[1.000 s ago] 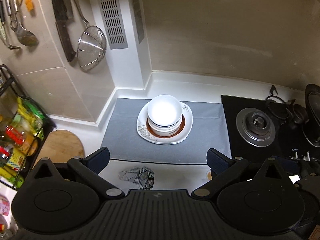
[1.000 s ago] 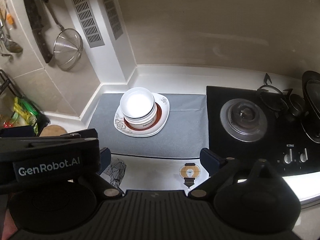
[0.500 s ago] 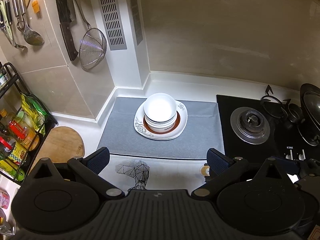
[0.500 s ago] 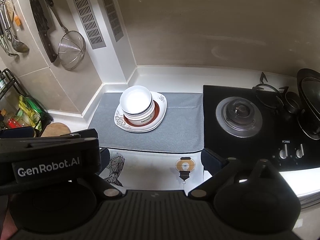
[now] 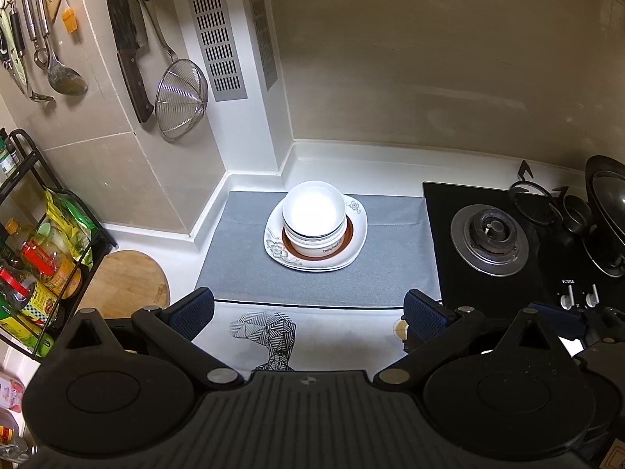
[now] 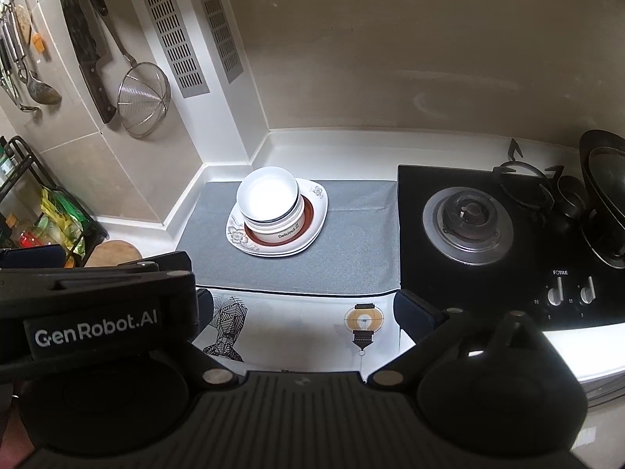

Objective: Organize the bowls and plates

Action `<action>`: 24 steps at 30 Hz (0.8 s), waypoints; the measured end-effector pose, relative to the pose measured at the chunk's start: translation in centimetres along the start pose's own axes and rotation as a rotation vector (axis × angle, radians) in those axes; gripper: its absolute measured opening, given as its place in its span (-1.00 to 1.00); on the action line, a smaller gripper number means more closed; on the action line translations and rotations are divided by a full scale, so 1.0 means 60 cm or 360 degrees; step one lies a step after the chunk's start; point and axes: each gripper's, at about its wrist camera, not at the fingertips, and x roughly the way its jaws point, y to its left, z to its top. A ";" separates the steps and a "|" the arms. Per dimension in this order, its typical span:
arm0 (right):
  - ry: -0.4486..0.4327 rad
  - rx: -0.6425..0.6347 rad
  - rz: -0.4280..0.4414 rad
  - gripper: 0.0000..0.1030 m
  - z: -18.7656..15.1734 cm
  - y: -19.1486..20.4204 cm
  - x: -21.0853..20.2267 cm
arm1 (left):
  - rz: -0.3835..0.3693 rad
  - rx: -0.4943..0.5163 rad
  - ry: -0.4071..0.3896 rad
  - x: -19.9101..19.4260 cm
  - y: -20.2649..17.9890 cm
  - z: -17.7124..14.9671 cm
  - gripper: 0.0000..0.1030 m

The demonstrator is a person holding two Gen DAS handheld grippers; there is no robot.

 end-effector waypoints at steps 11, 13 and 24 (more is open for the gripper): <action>0.0040 0.0033 0.0028 0.96 -0.008 0.000 0.002 | -0.0042 -0.0009 0.0042 0.004 0.005 -0.003 0.99; 0.0040 0.0032 0.0024 0.96 -0.010 0.003 0.002 | -0.0045 -0.0012 0.0042 0.004 0.007 -0.004 0.99; 0.0033 0.0025 0.0015 0.96 -0.014 0.012 -0.002 | -0.0049 0.0002 0.0033 0.000 0.012 -0.009 0.99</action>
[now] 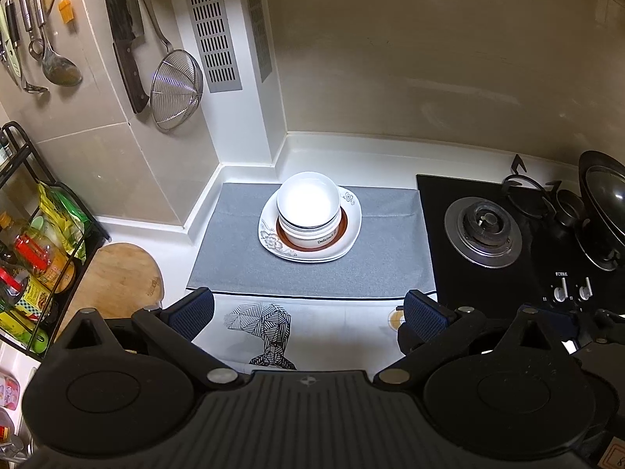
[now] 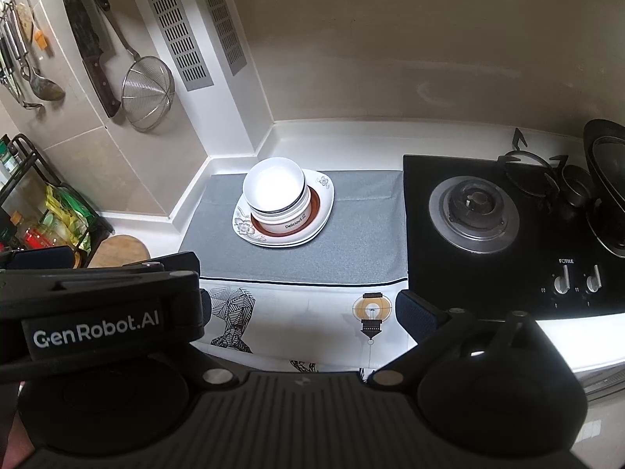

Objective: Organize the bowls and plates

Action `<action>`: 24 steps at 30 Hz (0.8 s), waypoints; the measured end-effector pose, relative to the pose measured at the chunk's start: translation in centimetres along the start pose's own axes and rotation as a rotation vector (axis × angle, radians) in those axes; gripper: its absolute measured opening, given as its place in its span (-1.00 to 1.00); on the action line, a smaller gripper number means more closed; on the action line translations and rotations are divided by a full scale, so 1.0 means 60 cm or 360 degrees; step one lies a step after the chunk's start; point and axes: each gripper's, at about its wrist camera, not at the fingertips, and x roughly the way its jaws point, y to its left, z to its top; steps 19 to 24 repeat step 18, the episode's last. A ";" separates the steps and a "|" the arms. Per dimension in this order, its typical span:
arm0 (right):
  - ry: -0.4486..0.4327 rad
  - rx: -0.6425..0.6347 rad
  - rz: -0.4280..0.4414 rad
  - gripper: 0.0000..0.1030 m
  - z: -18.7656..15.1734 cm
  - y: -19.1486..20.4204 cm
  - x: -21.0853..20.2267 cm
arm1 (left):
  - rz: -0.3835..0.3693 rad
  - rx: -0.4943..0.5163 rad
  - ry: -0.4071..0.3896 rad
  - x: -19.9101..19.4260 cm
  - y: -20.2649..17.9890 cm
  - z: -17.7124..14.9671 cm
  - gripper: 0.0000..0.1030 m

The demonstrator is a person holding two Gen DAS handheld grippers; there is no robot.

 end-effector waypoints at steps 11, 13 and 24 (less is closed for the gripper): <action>0.0003 0.0004 -0.0038 0.98 0.002 0.005 0.006 | -0.0046 0.0015 0.0005 0.010 0.008 0.001 0.99; 0.0016 0.0005 -0.0049 0.98 0.003 0.009 0.012 | -0.0057 0.0010 0.0019 0.018 0.013 0.002 0.99; 0.0034 -0.0003 -0.0079 0.99 0.008 0.026 0.033 | -0.0088 0.0017 0.0038 0.043 0.033 0.007 0.99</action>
